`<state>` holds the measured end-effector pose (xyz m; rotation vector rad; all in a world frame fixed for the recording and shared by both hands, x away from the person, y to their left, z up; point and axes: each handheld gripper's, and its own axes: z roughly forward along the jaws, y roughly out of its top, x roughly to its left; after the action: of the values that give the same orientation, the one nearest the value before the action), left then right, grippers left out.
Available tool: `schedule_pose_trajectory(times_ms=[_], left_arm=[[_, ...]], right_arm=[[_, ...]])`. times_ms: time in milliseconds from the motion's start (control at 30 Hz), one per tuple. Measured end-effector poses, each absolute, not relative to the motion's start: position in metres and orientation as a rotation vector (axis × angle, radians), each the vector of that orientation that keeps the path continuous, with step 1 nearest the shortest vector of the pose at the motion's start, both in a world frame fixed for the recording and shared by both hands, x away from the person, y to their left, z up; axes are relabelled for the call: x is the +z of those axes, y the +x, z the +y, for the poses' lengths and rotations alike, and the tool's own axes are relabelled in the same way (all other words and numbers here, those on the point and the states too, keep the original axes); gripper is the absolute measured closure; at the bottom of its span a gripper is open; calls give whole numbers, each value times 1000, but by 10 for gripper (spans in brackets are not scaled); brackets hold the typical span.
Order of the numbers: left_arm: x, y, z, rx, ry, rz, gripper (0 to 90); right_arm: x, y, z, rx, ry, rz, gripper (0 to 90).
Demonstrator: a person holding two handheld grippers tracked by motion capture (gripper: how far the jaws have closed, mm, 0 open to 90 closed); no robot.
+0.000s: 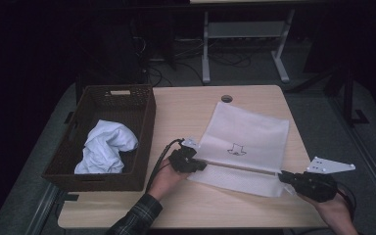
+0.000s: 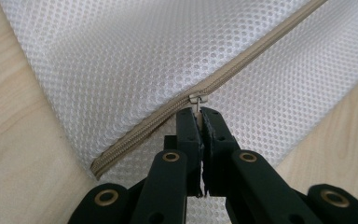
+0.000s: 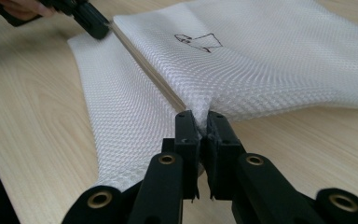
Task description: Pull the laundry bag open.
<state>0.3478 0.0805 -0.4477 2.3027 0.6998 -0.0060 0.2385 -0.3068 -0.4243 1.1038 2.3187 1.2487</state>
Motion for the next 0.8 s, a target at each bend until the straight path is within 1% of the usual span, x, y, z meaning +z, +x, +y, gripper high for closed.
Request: schedule_pose_trajectory(times_ms=[100,200,300,667,767,800], left_arm=[[-450,350,85,26,2338,726,873],[-450,355,95,31,2313,771,872],[-450,356,97,39,2320,771,872],[-452,360,98,-12,2319,788,873],[-453,361,97,18,2343,798,873],[-453,362,100,1,2326,811,873]], right_arm=[[-424,238,-307,1211,1115,2304,838],[-425,238,-318,1210,1148,2273,838],[-424,238,-317,1201,1128,2286,838],[-426,239,-317,1179,1146,2291,838],[-425,238,-318,1161,1155,2276,838],[-425,238,-320,1163,1158,2274,838]])
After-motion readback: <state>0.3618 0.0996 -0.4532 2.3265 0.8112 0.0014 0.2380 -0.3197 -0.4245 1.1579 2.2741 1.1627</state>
